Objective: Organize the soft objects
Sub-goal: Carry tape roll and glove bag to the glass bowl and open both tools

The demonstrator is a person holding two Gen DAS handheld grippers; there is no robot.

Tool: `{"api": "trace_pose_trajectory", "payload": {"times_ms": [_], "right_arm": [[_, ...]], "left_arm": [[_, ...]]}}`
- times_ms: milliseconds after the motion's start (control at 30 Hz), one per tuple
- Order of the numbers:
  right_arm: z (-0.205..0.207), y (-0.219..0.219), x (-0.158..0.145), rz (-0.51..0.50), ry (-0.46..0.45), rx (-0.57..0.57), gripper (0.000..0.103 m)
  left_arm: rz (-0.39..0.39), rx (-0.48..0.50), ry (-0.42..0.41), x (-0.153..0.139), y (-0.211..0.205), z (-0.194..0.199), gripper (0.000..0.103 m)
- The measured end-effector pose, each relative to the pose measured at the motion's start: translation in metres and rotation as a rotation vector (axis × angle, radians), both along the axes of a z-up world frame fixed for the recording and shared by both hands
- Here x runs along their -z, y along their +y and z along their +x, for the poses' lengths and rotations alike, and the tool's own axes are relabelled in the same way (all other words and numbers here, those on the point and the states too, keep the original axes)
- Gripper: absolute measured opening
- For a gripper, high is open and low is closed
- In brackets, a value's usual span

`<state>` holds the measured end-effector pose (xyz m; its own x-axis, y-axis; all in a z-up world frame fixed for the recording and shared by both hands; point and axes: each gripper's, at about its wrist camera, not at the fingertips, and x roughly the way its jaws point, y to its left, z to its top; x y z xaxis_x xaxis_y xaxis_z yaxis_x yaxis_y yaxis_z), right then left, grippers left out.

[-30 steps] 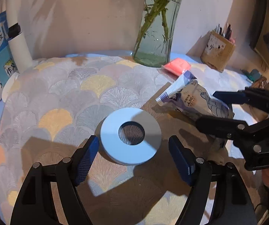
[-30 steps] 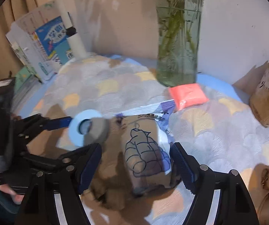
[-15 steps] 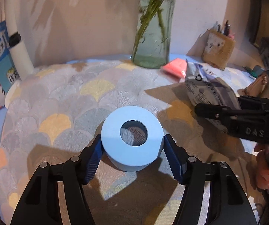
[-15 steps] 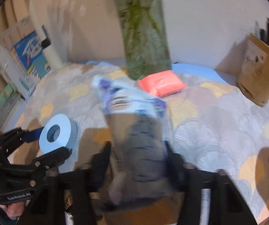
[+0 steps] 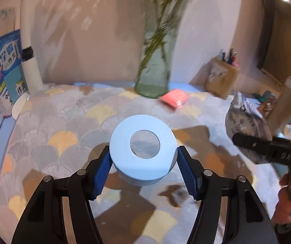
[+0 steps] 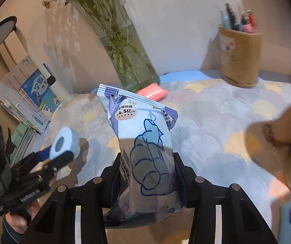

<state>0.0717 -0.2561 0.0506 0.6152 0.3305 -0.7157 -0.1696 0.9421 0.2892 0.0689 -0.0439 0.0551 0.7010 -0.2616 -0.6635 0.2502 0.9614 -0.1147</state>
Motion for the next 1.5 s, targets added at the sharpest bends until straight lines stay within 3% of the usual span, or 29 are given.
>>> {"api": "trace_pose_trajectory", "payload": {"times_ms": [100,467,700,867,1033,1233,1500], "right_arm": [[-0.020,-0.008,-0.006,-0.004,-0.010,0.037,0.045],[-0.096,-0.043,-0.055,-0.038,-0.047,0.071,0.045],[-0.147,-0.089,-0.087,-0.072,-0.083,0.133,0.045],[-0.180,-0.151,-0.109,-0.063,-0.120,0.227,0.045],[-0.186,-0.220,-0.120,-0.075,-0.120,0.353,0.045],[-0.173,-0.310,-0.131,-0.111,-0.102,0.505,0.045],[-0.120,-0.401,-0.101,-0.005,0.069,0.626,0.045]], "left_arm": [[0.020,0.023,-0.022,-0.010,-0.012,-0.016,0.061],[-0.060,0.160,-0.072,-0.055,-0.074,-0.075,0.062],[-0.061,0.336,-0.085,-0.071,-0.158,-0.115,0.062],[-0.071,0.463,-0.082,-0.087,-0.227,-0.129,0.062],[-0.035,0.563,-0.088,-0.096,-0.303,-0.133,0.062],[0.012,0.606,-0.110,-0.101,-0.385,-0.119,0.063],[0.076,0.564,-0.097,-0.081,-0.451,-0.072,0.067]]}}
